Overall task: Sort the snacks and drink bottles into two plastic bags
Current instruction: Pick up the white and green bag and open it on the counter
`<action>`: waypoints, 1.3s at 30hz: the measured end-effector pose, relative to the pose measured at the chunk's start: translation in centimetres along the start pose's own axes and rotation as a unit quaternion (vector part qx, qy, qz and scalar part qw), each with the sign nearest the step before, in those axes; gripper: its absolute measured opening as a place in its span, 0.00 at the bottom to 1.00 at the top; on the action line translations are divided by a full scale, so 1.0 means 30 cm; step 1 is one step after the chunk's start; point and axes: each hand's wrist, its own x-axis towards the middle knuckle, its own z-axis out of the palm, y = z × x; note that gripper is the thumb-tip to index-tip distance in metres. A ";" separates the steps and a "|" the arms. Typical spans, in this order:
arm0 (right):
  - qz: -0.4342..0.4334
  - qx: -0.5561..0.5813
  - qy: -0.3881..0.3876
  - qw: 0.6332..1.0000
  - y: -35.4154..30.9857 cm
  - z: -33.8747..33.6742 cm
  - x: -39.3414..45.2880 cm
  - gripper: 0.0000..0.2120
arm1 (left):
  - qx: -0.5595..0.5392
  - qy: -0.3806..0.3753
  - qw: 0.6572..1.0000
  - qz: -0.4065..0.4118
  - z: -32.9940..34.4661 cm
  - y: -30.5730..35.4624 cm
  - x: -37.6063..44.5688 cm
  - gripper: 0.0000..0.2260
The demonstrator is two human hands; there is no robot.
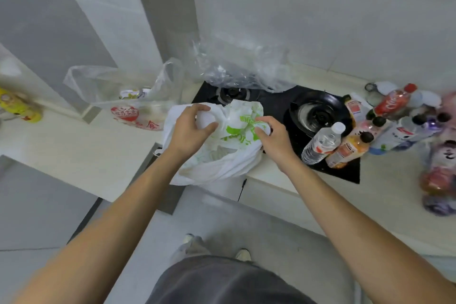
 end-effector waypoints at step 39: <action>-0.038 -0.175 0.012 0.984 -0.112 0.049 0.730 0.11 | 0.091 -0.318 0.943 0.027 0.212 -0.189 0.301 0.32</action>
